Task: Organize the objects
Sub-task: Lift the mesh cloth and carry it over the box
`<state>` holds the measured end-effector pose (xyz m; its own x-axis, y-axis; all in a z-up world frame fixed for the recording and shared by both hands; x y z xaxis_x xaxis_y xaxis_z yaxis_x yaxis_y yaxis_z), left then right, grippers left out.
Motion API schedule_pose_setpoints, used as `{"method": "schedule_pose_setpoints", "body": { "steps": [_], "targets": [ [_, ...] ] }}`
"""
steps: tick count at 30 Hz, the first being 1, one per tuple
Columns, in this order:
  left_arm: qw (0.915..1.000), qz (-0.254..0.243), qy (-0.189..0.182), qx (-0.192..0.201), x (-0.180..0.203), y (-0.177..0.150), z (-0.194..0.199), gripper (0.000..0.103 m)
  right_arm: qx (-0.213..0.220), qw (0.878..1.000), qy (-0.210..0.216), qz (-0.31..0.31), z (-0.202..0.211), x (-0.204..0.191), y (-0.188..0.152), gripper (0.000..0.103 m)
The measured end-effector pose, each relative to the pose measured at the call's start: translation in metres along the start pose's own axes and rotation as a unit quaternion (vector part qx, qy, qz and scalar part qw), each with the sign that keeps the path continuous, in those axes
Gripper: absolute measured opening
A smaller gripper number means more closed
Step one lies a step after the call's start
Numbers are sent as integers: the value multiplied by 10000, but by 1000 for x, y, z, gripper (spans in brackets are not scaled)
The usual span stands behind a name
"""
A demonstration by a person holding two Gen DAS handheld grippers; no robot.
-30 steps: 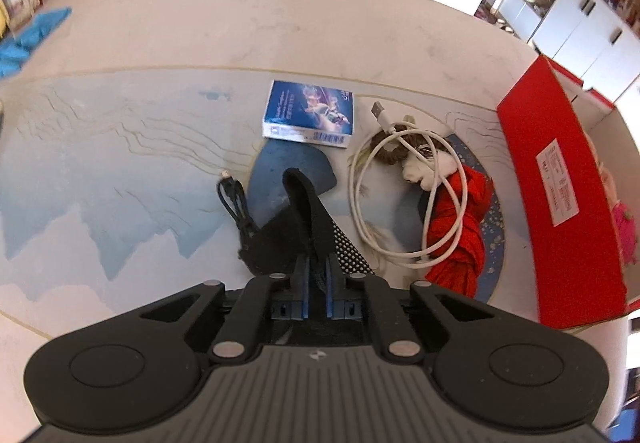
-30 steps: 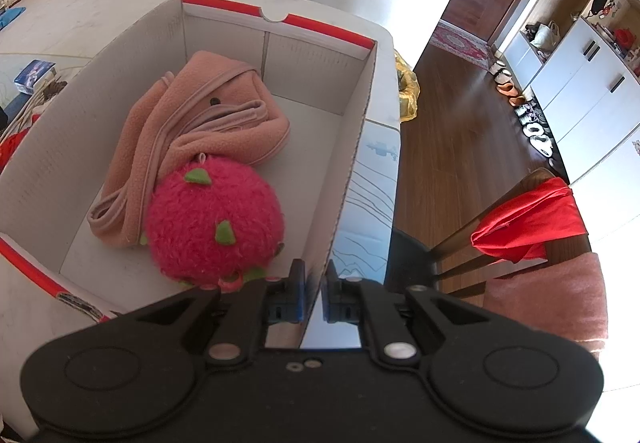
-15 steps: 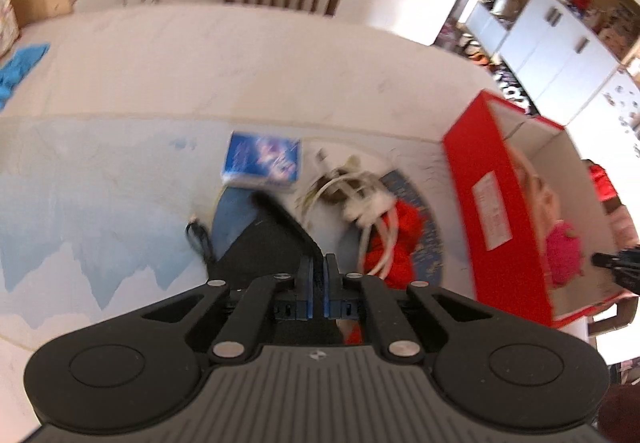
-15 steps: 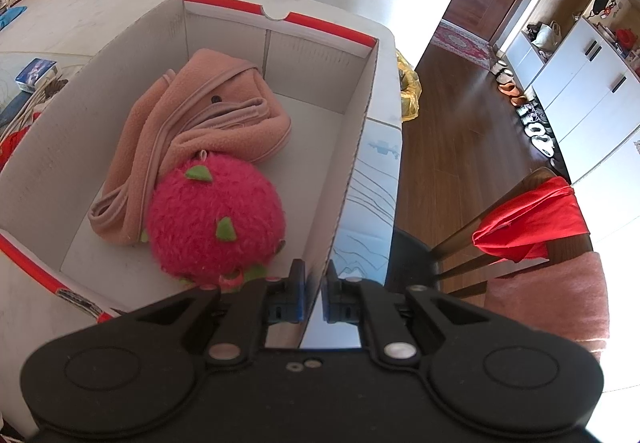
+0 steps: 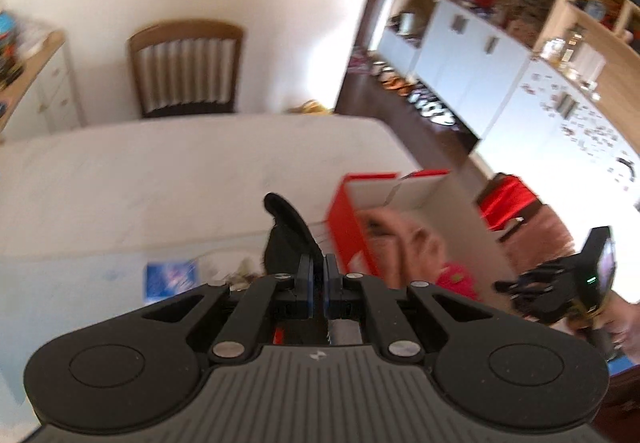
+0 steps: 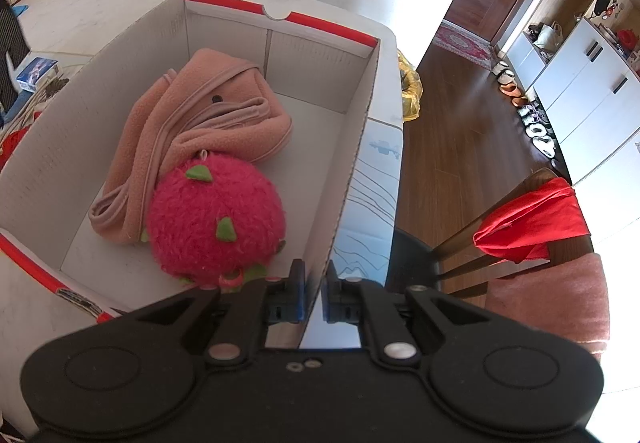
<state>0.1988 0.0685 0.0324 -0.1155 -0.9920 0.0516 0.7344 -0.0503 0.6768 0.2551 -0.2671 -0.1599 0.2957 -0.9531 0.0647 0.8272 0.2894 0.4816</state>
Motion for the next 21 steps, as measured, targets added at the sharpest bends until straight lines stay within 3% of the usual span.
{"method": "schedule_pose_setpoints", "body": {
  "steps": [10, 16, 21],
  "targets": [
    [9899, -1046, -937, 170, 100, 69, -44, 3, -1, 10000, -7, 31, 0, -1, 0, 7],
    [9843, -1362, -1123, -49, 141, 79, -87, 3, -2, 10000, -3, 23, 0, -1, 0, 7],
    [9816, -1548, -1071, -319, 160, 72, -126, 3, -4, 10000, -6, 22, 0, -1, 0, 7]
  ]
}}
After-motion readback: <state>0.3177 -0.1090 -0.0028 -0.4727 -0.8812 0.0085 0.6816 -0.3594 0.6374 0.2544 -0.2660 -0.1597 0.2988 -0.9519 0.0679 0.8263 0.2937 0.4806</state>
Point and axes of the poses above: each gripper's, at about its wrist camera, not at the fingertips, and z roughly against the way its jaws point, x to its right, y to its top, the point moved 4 cm from there along -z, roughly the way its jaws point, and after that the axes turned 13 degrees about -z, right-handed, at the moved point
